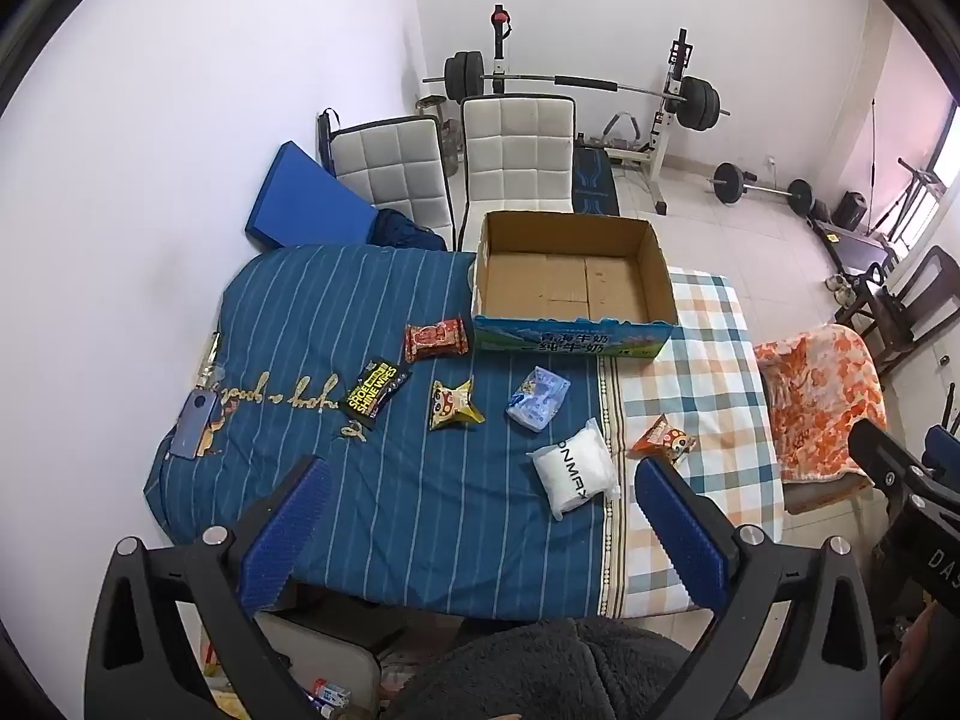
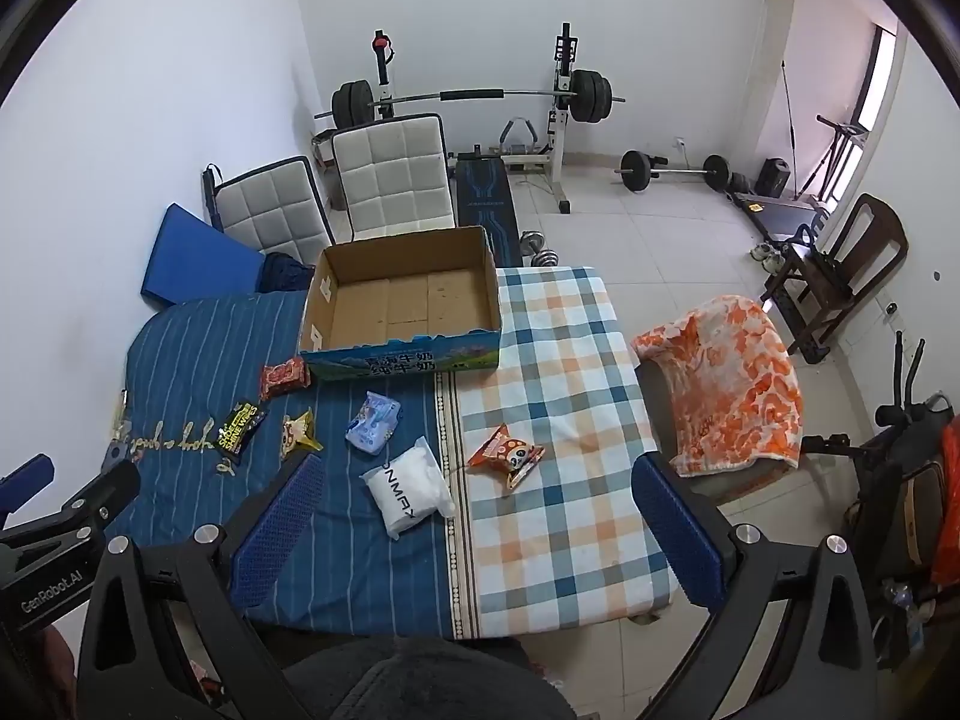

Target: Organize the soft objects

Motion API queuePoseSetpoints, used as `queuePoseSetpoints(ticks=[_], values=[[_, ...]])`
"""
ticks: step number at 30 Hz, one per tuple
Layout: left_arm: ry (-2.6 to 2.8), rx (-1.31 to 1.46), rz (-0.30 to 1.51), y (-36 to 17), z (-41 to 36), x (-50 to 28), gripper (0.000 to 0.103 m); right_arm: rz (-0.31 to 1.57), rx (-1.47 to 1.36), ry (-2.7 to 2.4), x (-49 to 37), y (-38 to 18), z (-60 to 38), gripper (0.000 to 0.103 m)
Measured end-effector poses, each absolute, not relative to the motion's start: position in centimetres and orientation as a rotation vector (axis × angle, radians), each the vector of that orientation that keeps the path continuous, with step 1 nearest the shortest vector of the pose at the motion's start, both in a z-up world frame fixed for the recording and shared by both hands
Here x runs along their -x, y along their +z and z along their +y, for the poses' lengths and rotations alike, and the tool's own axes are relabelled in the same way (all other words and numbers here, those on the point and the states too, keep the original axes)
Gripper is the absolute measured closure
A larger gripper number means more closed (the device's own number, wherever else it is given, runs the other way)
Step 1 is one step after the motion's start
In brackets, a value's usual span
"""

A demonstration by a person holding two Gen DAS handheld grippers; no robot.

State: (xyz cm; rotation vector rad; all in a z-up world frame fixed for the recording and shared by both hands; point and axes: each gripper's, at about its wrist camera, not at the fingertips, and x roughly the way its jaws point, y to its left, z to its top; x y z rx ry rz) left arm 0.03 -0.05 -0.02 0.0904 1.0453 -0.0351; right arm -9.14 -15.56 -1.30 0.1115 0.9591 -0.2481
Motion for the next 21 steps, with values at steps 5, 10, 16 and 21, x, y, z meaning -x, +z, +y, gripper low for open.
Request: queuePoseSetpoints(ticks=[5, 10, 16, 21], values=[[-0.030, -0.092, 1.037, 0.1, -0.4, -0.2, 0.000, 0.952, -0.108, -0.251, 9.3, -1.2, -15.5, 0.000], [-0.035, -0.088, 1.016, 0.5, -0.6, 0.1, 0.000, 0.948, -0.102, -0.255, 9.5, -1.2, -15.4, 0.000], [-0.043, -0.079, 1.014, 0.9, -0.2, -0.1, 0.000, 0.950, -0.103, -0.249, 9.6, -1.0, -15.2, 0.000], [-0.040, -0.081, 1.006, 1.2, -0.3, -0.2, 0.000, 0.948, -0.100, -0.251, 9.2, -1.2, -14.9, 0.000]])
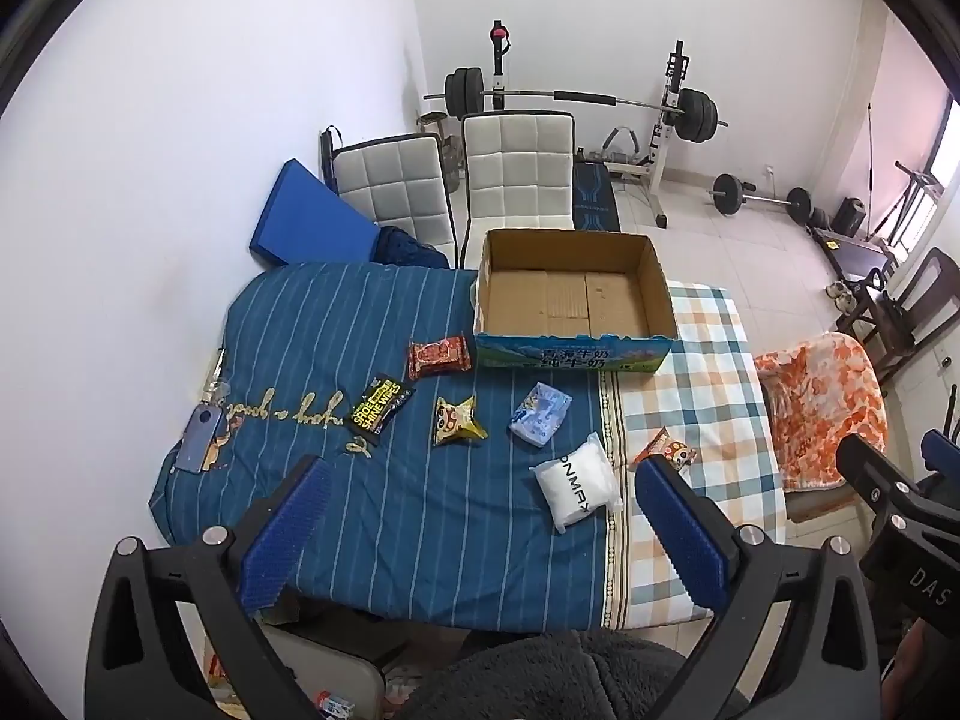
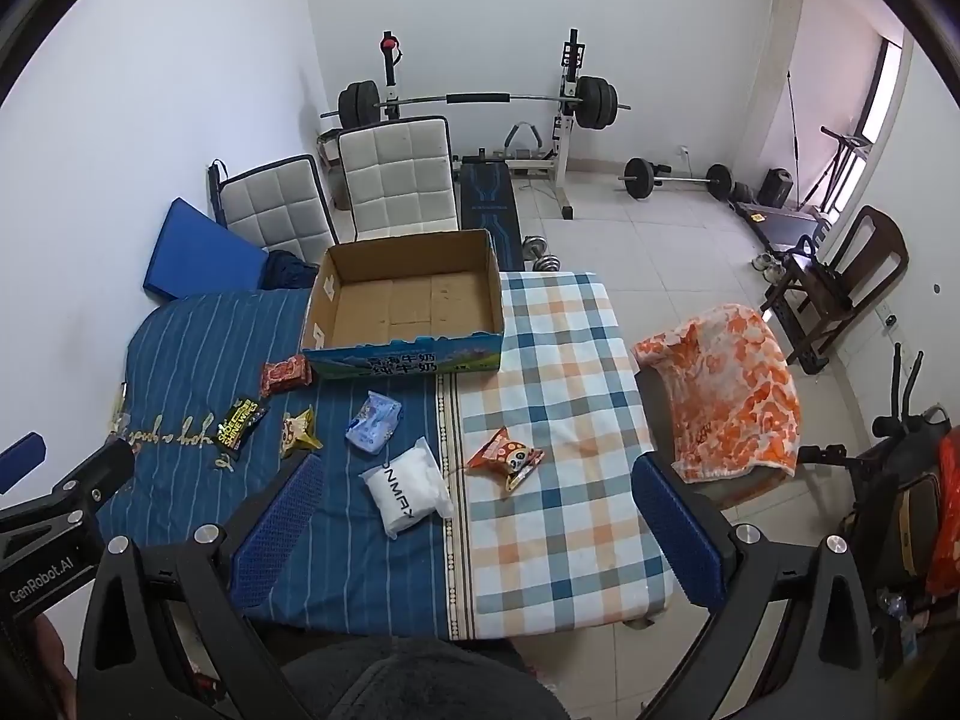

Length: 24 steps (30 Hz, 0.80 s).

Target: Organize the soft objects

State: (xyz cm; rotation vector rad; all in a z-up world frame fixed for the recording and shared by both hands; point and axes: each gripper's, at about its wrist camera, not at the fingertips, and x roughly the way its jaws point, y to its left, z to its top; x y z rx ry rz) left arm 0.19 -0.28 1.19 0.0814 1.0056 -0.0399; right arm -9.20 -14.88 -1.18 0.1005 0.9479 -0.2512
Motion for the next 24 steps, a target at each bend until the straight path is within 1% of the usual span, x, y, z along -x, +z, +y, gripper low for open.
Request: queuePoseSetpoints(ticks=[24], values=[[-0.052, -0.085, 0.995, 1.9, -0.1, -0.6, 0.000, 0.939, -0.091, -0.241, 8.7, 0.2, -14.4, 0.000]])
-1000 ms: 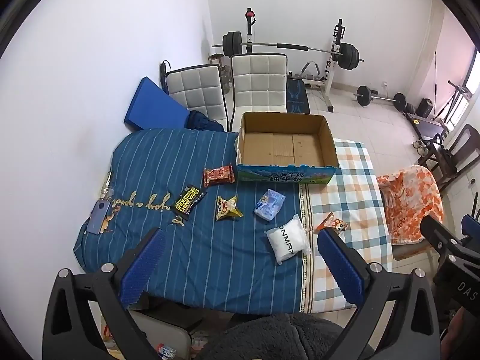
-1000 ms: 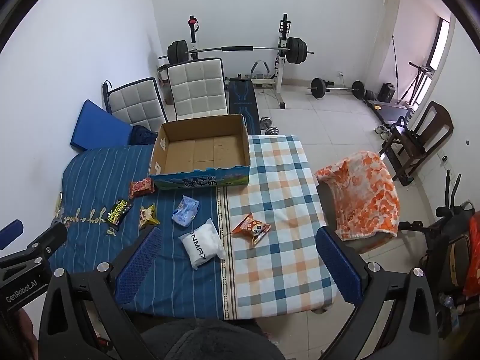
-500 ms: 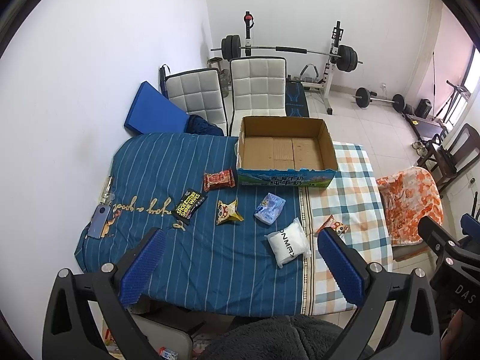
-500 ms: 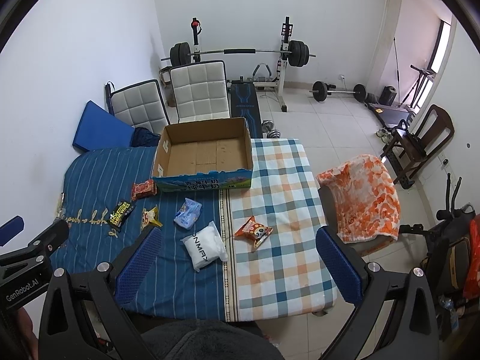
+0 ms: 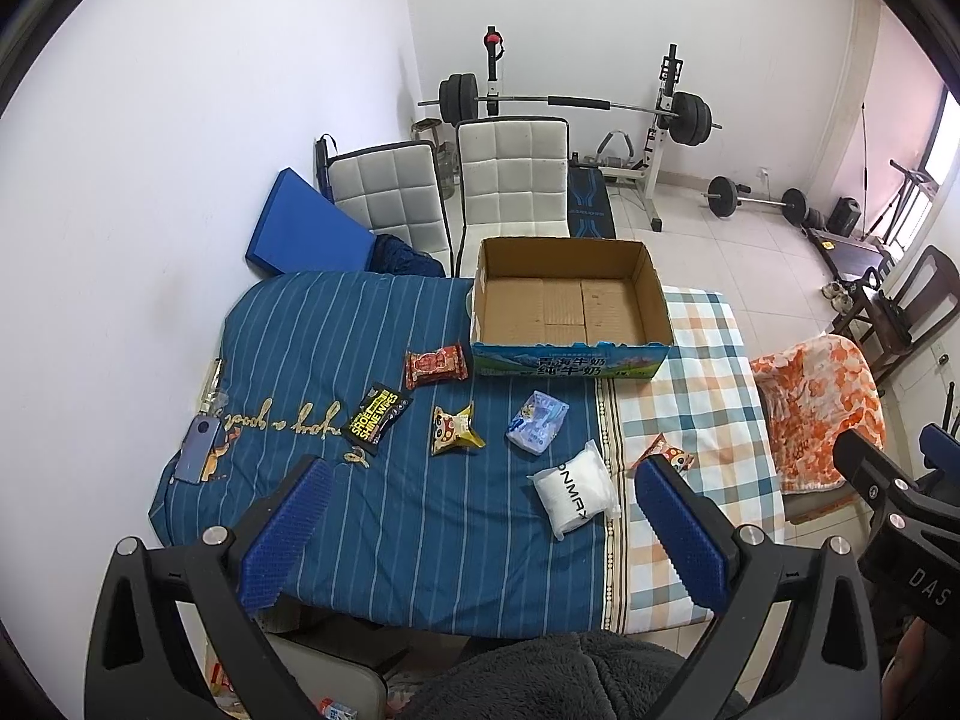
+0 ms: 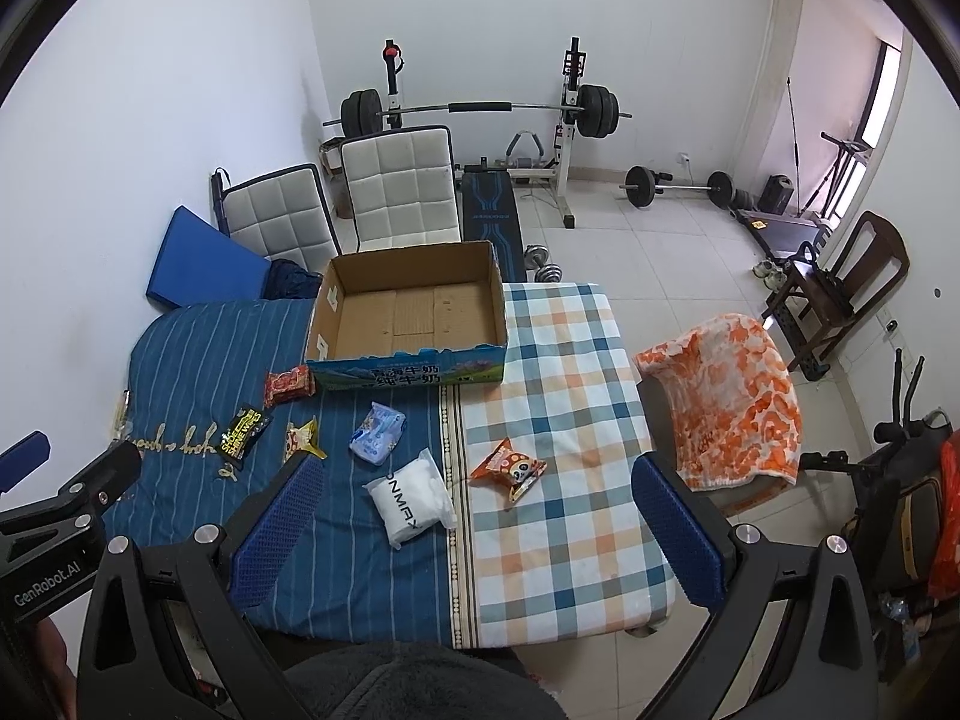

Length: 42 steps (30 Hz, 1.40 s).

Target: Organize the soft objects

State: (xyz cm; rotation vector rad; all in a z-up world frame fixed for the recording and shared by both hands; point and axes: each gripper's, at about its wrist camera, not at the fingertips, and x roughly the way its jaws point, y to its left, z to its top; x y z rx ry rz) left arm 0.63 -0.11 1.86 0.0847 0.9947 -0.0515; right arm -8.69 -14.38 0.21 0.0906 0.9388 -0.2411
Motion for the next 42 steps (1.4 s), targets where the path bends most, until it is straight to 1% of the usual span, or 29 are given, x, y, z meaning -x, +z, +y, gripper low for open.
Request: queuePoseSetpoints(ticks=[42], values=[[-0.053, -0.087, 0.997, 2.13, -0.30, -0.83, 0.000, 0.932, -0.094, -0.243, 8.43, 0.28, -14.52, 0.000]])
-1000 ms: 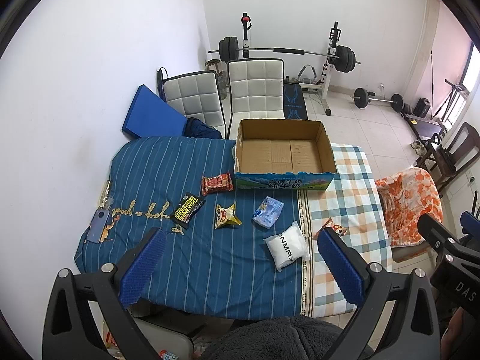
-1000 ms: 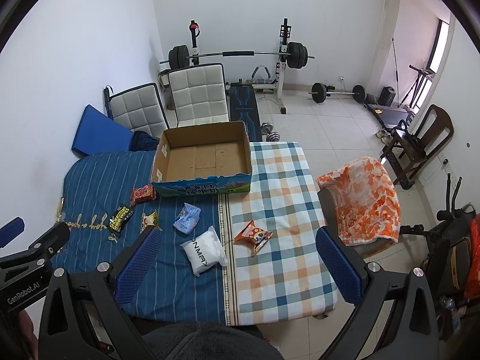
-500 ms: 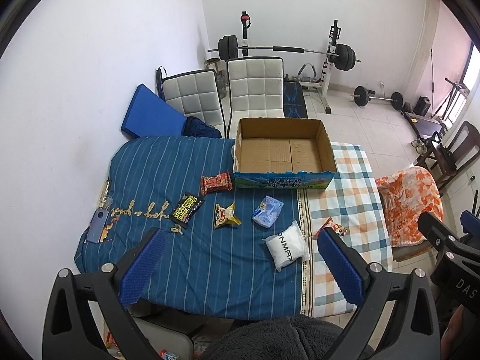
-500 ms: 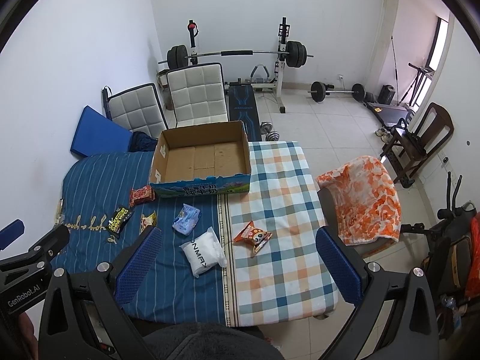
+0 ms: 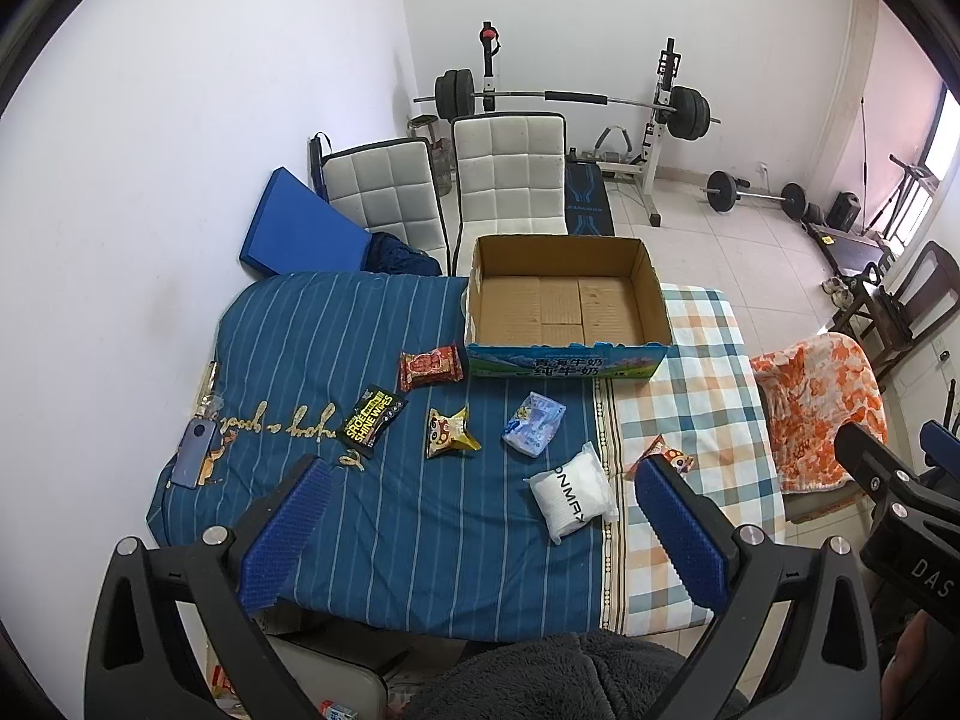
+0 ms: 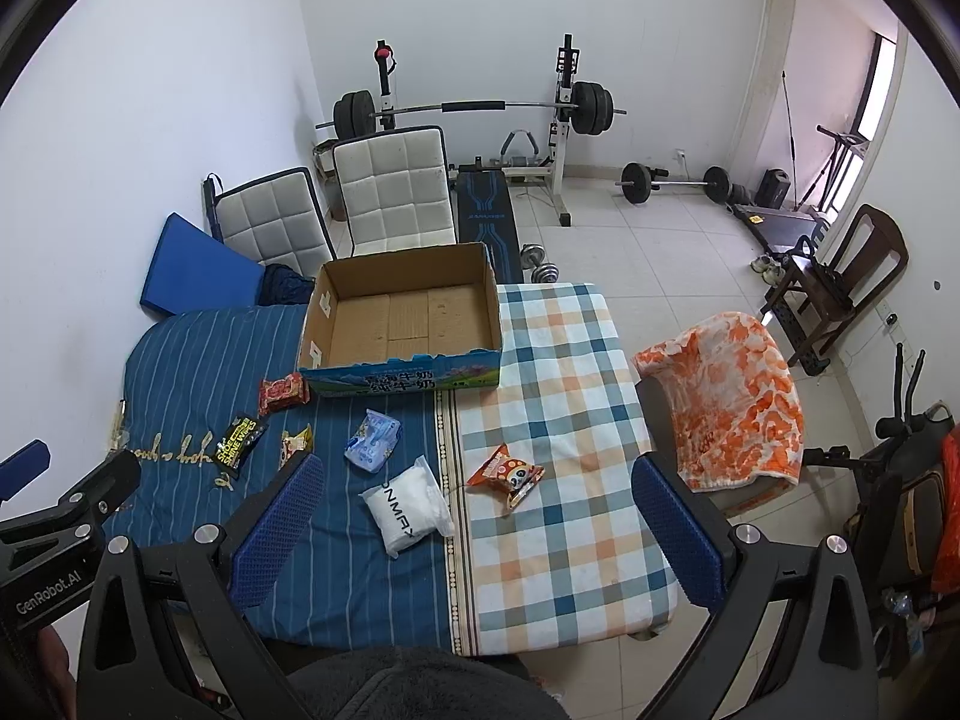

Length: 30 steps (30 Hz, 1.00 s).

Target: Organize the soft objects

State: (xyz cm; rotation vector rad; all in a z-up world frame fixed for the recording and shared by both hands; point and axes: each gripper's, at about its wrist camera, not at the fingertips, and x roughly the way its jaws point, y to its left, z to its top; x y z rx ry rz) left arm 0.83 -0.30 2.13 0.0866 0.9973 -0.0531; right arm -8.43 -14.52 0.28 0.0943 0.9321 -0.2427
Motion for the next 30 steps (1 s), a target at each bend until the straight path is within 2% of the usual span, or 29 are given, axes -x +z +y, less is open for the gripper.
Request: queuePoseSetpoints(ticks=[8, 13, 20, 30], values=[[-0.043, -0.090, 1.003, 2.0, -0.4, -1.0, 0.000, 0.936, -0.104, -0.244, 8.2, 0.3, -14.6, 0.000], [-0.026, -0.085, 1.027, 0.0, -0.5, -1.9, 0.000, 0.964, -0.131, -0.255, 6.8, -0.5, -15.1, 0.000], [0.014, -0.103, 1.100, -4.3, -0.8, -4.2, 0.000, 1.099, -0.177, -0.256, 3.1, -8.4, -18.2, 0.000], [0.006, -0.129, 1.405, -19.4, -2.9, -10.4, 0.000, 1.334, -0.128, -0.249, -2.5, -24.6, -22.0, 0.000]])
